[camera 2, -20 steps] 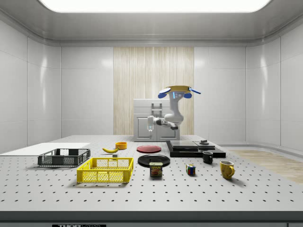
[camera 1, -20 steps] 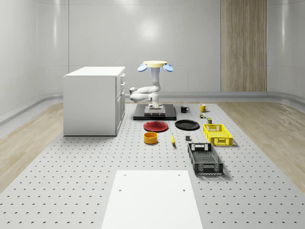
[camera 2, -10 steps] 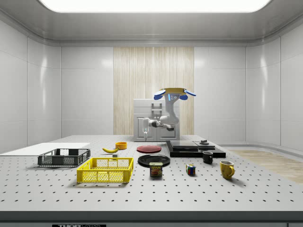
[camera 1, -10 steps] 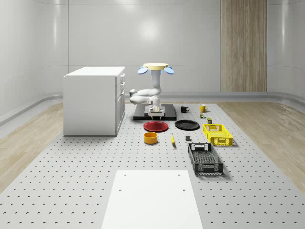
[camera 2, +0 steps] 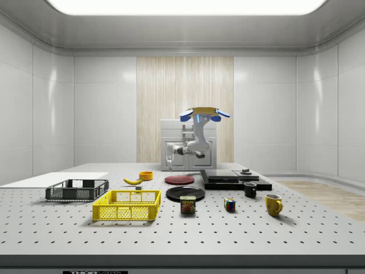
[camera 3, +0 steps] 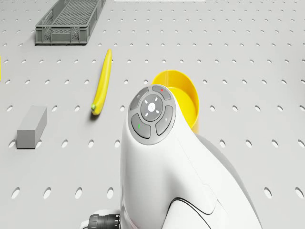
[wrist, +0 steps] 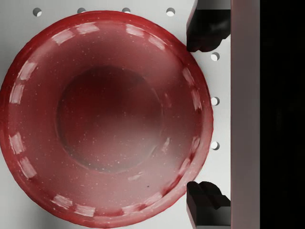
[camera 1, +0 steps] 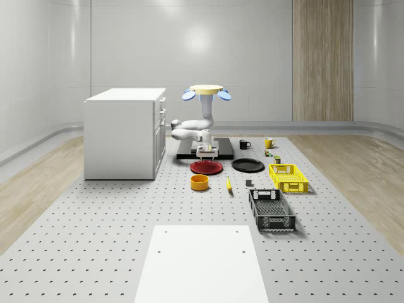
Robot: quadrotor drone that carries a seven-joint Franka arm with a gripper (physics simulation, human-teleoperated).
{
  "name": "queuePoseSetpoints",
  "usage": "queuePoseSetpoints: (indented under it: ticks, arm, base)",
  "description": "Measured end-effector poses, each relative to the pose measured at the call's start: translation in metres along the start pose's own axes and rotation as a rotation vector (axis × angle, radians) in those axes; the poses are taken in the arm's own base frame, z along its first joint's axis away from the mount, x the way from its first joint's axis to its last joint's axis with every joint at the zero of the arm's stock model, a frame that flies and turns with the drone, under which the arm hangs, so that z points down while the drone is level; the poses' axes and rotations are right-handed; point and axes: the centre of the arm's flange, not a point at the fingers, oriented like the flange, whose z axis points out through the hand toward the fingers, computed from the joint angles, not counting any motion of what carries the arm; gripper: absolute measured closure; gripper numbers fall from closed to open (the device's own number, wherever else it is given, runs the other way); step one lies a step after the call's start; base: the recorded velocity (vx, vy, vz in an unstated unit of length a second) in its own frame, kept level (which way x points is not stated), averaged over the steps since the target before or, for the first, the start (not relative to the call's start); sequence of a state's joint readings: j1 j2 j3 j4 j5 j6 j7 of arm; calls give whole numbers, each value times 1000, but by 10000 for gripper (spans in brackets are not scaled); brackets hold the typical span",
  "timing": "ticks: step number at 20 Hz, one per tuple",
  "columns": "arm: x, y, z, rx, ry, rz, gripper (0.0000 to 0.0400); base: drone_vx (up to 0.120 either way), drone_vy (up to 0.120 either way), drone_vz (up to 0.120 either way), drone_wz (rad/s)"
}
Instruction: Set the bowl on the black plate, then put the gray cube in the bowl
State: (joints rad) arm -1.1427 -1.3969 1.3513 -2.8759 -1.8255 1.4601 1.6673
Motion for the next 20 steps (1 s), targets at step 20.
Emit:
queuePoseSetpoints:
  ticks: [20]
  arm:
    - [0,0,0,0,0,0,0]
  base:
    - [120,0,-20,0]
